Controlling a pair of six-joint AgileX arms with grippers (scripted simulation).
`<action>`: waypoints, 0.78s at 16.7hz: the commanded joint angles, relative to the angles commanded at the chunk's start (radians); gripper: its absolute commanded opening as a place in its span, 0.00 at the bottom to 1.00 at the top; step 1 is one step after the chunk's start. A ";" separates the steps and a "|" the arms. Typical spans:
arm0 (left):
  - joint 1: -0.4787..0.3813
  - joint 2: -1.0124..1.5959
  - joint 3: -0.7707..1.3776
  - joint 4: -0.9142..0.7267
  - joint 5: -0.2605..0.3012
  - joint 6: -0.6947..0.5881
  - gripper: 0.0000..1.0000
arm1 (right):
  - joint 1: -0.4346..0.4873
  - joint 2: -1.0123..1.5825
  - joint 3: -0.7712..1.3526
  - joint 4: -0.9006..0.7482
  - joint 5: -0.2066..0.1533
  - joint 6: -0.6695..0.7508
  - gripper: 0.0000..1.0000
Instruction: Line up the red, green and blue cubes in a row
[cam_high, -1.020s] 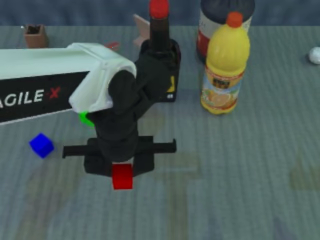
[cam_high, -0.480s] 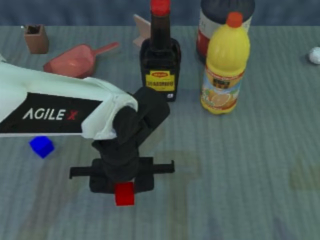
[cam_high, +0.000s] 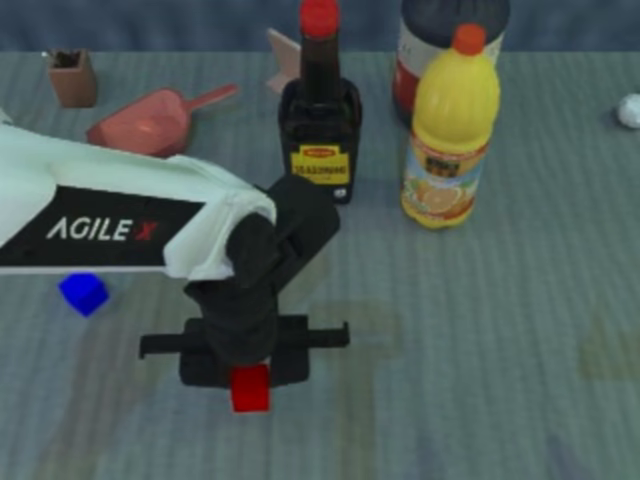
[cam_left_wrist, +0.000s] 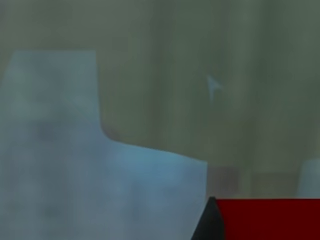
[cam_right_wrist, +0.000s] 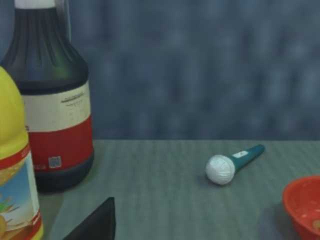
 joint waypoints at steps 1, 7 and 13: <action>0.000 0.000 0.000 0.000 0.000 0.000 0.53 | 0.000 0.000 0.000 0.000 0.000 0.000 1.00; 0.000 0.000 0.000 0.000 0.000 0.000 0.98 | 0.000 0.000 0.000 0.000 0.000 0.000 1.00; 0.000 0.000 0.000 0.000 0.000 0.000 1.00 | 0.000 0.000 0.000 0.000 0.000 0.000 1.00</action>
